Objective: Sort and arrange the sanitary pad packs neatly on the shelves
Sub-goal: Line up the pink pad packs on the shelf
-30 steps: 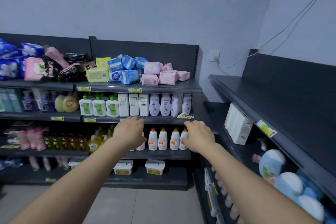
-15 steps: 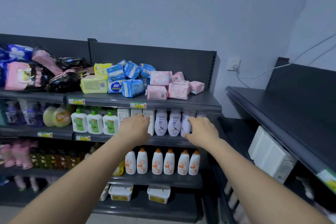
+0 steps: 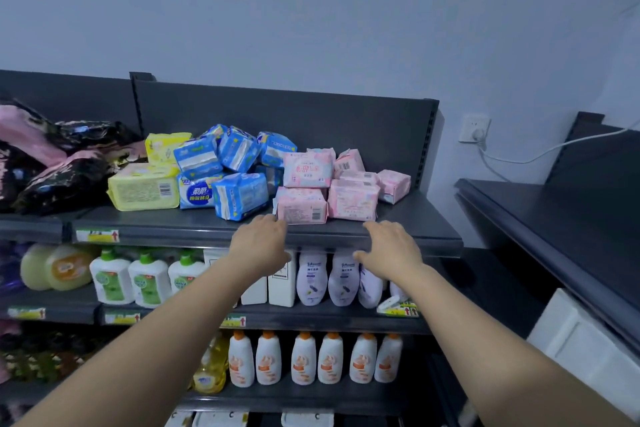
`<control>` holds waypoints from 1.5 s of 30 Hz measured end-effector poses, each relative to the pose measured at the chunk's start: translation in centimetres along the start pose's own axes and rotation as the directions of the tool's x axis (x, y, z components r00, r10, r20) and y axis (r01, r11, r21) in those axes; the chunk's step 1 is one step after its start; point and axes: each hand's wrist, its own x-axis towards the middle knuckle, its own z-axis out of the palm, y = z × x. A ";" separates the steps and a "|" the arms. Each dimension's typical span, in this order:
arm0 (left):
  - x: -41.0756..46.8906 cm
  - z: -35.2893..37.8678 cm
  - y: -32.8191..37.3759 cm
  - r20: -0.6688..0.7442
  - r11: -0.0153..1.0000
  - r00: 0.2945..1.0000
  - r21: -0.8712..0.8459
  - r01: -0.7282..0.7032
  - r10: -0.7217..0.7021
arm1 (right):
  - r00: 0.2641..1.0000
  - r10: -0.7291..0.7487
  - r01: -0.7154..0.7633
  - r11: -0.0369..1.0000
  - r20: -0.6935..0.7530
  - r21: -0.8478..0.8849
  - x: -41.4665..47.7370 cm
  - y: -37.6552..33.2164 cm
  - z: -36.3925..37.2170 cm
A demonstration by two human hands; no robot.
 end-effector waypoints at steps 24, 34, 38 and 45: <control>19.5 5.0 -2.1 0.222 0.745 0.878 -0.466 0.477 -0.424 | 0.985 -0.169 0.172 0.904 -0.042 0.391 23.0 -0.1 4.1; 19.9 5.2 -4.0 0.381 0.443 0.903 -0.787 0.430 -0.201 | 0.906 -0.388 0.395 0.919 -0.170 0.008 26.6 -3.7 3.8; 19.4 4.9 -4.2 0.349 0.445 0.894 -0.778 0.443 -0.280 | 0.880 -0.473 0.455 0.868 -0.051 -0.200 27.5 -5.6 2.7; 18.8 4.4 -4.4 0.327 0.437 0.922 -0.812 0.386 -0.207 | 0.901 -0.417 0.371 0.884 -0.118 -0.284 27.4 -6.8 1.4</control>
